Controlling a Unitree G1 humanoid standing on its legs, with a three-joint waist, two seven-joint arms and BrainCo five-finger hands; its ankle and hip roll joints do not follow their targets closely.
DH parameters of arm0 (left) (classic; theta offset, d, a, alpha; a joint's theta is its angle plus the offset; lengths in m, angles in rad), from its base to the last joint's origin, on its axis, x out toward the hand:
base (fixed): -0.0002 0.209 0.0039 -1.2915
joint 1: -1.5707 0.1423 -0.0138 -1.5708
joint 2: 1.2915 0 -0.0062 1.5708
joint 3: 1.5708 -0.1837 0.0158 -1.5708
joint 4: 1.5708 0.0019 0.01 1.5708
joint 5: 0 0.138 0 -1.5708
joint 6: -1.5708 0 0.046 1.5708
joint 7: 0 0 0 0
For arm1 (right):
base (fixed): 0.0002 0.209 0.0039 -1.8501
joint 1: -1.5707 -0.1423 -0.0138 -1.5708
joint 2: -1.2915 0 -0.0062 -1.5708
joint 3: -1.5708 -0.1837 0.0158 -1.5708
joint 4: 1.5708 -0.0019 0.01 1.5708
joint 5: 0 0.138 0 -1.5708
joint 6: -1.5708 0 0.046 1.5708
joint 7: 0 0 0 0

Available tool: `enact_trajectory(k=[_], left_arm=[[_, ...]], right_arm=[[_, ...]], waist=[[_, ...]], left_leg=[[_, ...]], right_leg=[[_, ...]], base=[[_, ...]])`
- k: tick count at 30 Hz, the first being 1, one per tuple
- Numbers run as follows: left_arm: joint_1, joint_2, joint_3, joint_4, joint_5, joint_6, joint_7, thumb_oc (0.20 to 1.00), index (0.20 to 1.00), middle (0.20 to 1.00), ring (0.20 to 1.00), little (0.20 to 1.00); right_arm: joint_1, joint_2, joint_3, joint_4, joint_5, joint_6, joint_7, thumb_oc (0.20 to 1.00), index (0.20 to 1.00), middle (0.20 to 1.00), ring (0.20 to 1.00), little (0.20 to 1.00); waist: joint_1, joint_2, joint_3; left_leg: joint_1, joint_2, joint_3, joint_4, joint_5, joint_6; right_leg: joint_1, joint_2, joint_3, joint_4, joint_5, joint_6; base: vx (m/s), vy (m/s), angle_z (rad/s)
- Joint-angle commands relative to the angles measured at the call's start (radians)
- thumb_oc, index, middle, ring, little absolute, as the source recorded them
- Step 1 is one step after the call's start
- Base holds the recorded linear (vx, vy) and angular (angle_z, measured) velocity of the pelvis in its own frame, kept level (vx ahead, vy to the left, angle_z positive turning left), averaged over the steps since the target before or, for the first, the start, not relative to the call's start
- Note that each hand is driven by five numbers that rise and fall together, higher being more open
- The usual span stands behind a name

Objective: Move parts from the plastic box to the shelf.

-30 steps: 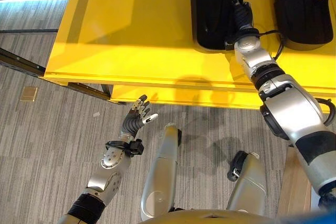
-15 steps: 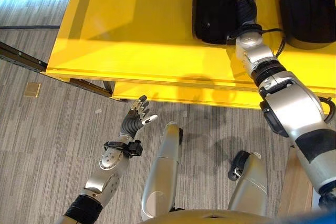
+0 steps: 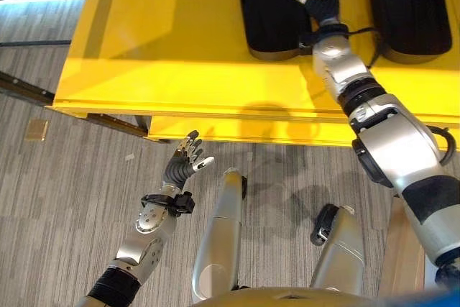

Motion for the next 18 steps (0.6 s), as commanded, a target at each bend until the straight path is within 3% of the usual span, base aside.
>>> enact_trajectory(k=[1,5,12,18], left_arm=[[-0.012,0.035,-0.015,-0.022,-0.017,-0.054,0.015,1.000,1.000,1.000,1.000,1.000],[0.006,0.021,0.002,-0.018,-0.028,-0.045,0.016,1.000,1.000,1.000,1.000,1.000],[0.017,0.012,0.010,-0.017,-0.035,-0.035,0.019,1.000,1.000,1.000,1.000,1.000],[0.021,-0.007,0.018,-0.004,-0.010,-0.030,0.032,1.000,1.000,1.000,1.000,1.000]], right_arm=[[0.016,0.013,-0.025,-0.044,0.021,-0.079,-0.025,1.000,1.000,1.000,1.000,1.000],[0.115,0.024,-0.066,-0.262,0.042,-0.115,-0.041,1.000,1.000,1.000,1.000,1.000],[0.186,0.066,-0.115,-0.354,0.079,-0.139,-0.040,1.000,1.000,1.000,1.000,1.000],[0.303,0.035,-0.140,-0.526,0.009,-0.145,-0.065,1.000,1.000,1.000,1.000,1.000]], waist=[[0.030,-0.028,-0.045],[0.002,-0.044,-0.049],[-0.015,-0.053,-0.068],[-0.029,-0.057,-0.052]], left_leg=[[-0.043,0.015,-0.006,-0.028,0.053,0.045],[-0.017,0.030,-0.001,-0.041,0.051,0.037],[0.004,0.041,0.006,-0.048,0.042,0.033],[0.017,0.043,0.010,-0.048,0.036,0.035]], right_leg=[[-0.064,0.041,0.034,0.056,0.011,-0.082],[-0.037,0.050,0.031,0.035,0.015,-0.082],[-0.019,0.055,0.035,0.024,0.007,-0.081],[-0.010,0.055,0.043,0.024,0.002,-0.083]], base=[[-0.01,-0.009,-0.14],[-0.01,-0.016,-0.13],[0.00,-0.002,-0.02],[0.00,0.000,0.00]])
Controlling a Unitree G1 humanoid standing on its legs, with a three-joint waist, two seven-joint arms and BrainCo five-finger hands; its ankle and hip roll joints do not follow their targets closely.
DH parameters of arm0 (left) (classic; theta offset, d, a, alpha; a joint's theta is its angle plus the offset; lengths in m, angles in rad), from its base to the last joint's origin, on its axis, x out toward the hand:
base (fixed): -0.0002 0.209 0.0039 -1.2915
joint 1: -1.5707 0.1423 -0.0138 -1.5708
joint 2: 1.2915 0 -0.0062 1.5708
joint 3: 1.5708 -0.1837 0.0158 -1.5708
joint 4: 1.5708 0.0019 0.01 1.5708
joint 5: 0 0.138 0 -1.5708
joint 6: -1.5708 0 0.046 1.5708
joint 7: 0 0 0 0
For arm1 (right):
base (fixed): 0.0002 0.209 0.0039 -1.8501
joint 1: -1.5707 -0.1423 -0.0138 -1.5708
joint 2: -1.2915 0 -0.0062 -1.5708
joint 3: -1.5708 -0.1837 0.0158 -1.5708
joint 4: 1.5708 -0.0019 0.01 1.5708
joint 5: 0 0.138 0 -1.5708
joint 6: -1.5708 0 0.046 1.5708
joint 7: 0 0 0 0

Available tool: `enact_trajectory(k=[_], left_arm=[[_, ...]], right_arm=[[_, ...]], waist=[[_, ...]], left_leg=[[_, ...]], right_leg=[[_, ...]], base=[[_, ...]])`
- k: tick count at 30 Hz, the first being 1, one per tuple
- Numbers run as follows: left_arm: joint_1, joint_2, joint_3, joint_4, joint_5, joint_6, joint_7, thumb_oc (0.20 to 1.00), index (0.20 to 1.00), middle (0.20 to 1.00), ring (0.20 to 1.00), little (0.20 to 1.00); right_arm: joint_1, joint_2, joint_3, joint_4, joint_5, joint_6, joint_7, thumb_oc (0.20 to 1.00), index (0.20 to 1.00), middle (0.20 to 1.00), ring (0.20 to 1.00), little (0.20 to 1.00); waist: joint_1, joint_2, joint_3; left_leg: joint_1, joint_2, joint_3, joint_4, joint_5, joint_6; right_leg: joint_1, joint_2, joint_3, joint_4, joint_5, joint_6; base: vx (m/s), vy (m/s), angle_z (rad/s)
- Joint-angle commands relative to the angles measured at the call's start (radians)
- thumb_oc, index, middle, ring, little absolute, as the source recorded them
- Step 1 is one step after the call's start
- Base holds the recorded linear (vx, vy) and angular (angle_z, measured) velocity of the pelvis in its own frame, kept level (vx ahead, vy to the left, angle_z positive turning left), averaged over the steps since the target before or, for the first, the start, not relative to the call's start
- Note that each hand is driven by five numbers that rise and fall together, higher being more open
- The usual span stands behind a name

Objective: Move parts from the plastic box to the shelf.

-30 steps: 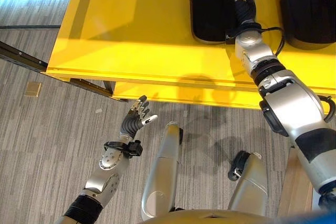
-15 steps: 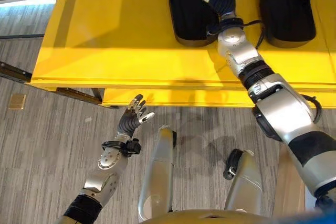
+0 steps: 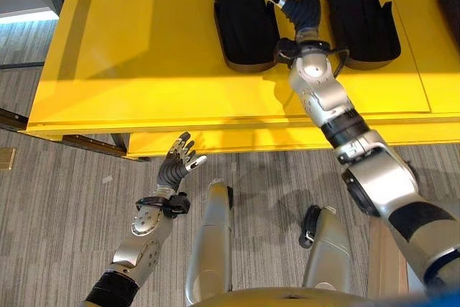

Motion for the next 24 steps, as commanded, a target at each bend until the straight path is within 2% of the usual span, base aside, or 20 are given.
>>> enact_trajectory(k=[1,14,24], left_arm=[[-0.010,0.014,-0.022,-0.008,-0.001,-0.034,0.012,1.000,1.000,1.000,1.000,1.000],[0.002,-0.010,-0.007,-0.015,0.026,-0.035,0.025,1.000,1.000,1.000,1.000,1.000],[0.005,-0.009,-0.014,-0.026,0.028,-0.039,0.029,1.000,1.000,1.000,1.000,1.000]], right_arm=[[-0.011,-0.008,-0.039,0.018,-0.057,-0.057,-0.021,1.000,1.000,1.000,1.000,1.000],[0.250,0.015,-0.075,-0.123,-0.075,-0.067,-0.003,1.000,1.000,1.000,1.000,1.000],[0.244,0.064,-0.050,-0.061,-0.061,-0.063,0.008,1.000,1.000,1.000,1.000,1.000]], waist=[[0.034,-0.018,-0.016],[0.013,-0.007,0.014],[0.016,-0.001,0.018]], left_leg=[[-0.039,0.010,-0.008,-0.008,0.039,0.031],[-0.041,0.013,-0.003,-0.004,0.043,0.029],[-0.054,0.012,-0.003,0.000,0.046,0.028]], right_leg=[[-0.059,0.021,0.042,0.090,-0.021,-0.073],[-0.061,0.023,0.048,0.098,-0.023,-0.074],[-0.076,0.023,0.053,0.106,-0.020,-0.075]], base=[[0.00,0.000,0.00],[0.00,0.000,0.00],[0.00,0.000,0.00]])
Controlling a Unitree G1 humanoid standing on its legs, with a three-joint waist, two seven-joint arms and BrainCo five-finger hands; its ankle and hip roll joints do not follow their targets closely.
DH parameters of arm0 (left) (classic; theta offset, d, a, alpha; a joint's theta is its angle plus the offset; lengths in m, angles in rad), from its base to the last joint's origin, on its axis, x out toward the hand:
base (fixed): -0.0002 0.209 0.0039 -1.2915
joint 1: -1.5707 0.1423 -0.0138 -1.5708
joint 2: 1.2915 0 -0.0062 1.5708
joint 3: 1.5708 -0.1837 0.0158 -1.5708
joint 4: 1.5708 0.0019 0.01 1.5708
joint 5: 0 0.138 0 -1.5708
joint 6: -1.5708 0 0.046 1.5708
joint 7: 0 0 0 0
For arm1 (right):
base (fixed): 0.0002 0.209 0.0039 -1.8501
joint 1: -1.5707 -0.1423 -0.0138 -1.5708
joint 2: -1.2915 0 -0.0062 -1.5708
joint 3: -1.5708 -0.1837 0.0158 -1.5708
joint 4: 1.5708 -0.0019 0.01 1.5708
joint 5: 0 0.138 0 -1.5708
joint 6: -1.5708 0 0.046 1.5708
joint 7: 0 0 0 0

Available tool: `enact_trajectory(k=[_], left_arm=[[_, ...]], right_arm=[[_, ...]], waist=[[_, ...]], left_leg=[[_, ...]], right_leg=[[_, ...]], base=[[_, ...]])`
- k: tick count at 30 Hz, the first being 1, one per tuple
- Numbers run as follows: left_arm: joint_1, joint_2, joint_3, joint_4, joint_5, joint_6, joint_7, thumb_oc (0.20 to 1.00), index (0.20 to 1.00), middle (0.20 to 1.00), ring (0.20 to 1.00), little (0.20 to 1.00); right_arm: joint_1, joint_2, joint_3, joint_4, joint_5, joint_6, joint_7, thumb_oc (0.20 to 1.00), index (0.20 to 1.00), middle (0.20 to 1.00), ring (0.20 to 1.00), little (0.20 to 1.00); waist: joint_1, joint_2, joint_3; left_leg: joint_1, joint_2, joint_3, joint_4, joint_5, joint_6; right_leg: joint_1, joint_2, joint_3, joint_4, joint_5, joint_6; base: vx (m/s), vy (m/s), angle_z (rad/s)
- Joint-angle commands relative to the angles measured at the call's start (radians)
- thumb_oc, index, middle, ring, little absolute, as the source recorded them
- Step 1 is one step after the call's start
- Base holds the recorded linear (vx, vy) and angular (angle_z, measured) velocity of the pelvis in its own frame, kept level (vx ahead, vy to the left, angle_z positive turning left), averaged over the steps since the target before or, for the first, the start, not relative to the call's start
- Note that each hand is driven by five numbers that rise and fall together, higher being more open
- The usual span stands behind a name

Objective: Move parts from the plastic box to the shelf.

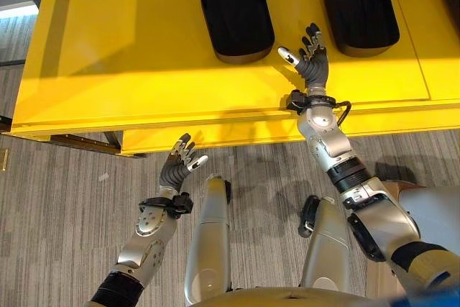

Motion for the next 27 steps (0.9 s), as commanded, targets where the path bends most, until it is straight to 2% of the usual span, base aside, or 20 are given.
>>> enact_trajectory(k=[1,27], left_arm=[[0.010,0.020,-0.014,-0.037,0.018,-0.044,0.008,1.000,1.000,1.000,1.000,1.000],[0.015,0.050,-0.035,-0.046,-0.010,-0.063,-0.001,1.000,1.000,1.000,1.000,1.000]], right_arm=[[-0.063,0.045,-0.011,0.051,-0.022,-0.044,0.015,1.000,1.000,1.000,1.000,1.000],[-0.295,0.082,0.008,0.307,-0.015,-0.024,0.000,1.000,1.000,1.000,1.000,1.000]], waist=[[0.033,-0.001,-0.037],[0.079,0.007,-0.015]], left_leg=[[-0.051,0.009,-0.004,-0.016,0.050,0.026],[-0.058,-0.012,-0.008,-0.013,0.056,0.030]], right_leg=[[-0.059,0.021,0.039,0.078,-0.018,-0.073],[-0.056,0.017,0.037,0.087,-0.018,-0.071]], base=[[0.00,0.000,0.00],[0.00,0.000,0.00]])
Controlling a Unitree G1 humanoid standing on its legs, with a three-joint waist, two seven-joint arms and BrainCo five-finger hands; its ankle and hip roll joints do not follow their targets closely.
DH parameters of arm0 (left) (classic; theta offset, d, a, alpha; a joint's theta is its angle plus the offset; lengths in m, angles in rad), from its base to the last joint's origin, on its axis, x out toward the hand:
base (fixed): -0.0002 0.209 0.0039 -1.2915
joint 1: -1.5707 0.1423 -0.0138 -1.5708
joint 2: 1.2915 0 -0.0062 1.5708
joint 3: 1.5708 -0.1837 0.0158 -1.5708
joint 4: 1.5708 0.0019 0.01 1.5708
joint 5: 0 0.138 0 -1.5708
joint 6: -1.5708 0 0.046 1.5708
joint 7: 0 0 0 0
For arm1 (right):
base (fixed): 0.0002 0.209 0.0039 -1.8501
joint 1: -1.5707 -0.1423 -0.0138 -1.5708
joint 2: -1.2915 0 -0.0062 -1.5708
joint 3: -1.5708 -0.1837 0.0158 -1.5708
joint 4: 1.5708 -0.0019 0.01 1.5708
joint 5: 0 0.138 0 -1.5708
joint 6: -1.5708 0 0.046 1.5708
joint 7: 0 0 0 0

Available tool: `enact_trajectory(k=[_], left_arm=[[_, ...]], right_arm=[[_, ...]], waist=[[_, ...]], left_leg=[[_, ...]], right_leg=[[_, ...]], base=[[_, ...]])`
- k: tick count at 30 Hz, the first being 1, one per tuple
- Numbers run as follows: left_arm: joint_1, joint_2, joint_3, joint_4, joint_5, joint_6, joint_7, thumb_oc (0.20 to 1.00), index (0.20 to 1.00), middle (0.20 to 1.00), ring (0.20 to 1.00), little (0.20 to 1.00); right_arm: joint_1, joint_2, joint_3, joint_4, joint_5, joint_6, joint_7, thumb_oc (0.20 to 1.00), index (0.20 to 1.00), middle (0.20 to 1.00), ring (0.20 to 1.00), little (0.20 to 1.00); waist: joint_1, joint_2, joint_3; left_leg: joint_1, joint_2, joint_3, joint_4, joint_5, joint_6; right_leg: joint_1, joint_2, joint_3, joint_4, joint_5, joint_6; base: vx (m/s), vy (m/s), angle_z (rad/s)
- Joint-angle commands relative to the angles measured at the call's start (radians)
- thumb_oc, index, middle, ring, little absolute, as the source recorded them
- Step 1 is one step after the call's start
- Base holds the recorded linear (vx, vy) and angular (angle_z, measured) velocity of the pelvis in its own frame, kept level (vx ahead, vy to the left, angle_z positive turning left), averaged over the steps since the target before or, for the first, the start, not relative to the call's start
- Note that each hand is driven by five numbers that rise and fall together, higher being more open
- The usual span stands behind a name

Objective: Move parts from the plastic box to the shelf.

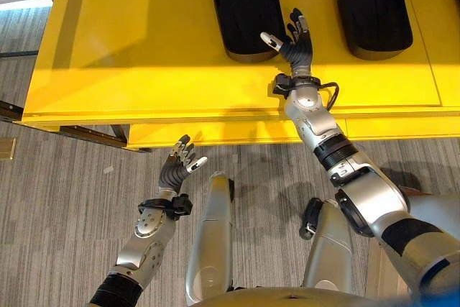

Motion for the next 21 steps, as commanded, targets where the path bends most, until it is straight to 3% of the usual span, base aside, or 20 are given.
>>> enact_trajectory(k=[1,21], left_arm=[[0.004,0.043,-0.035,-0.046,-0.009,-0.060,0.000,1.000,1.000,1.000,1.000,1.000],[0.000,0.038,-0.039,-0.044,-0.014,-0.065,0.018,1.000,1.000,1.000,1.000,1.000]], right_arm=[[-0.066,0.022,-0.011,0.048,-0.017,-0.025,0.004,1.000,1.000,1.000,1.000,1.000],[-0.023,0.096,0.021,0.062,0.031,-0.030,0.029,1.000,1.000,1.000,1.000,1.000]], waist=[[0.040,0.006,-0.014],[0.038,0.009,0.000]], left_leg=[[-0.053,-0.006,-0.006,-0.014,0.056,0.030],[-0.058,-0.006,-0.009,-0.014,0.067,0.024]], right_leg=[[-0.053,0.019,0.038,0.085,-0.017,-0.072],[-0.059,0.023,0.040,0.095,-0.019,-0.076]], base=[[0.00,0.000,0.00],[0.00,0.000,0.00]])
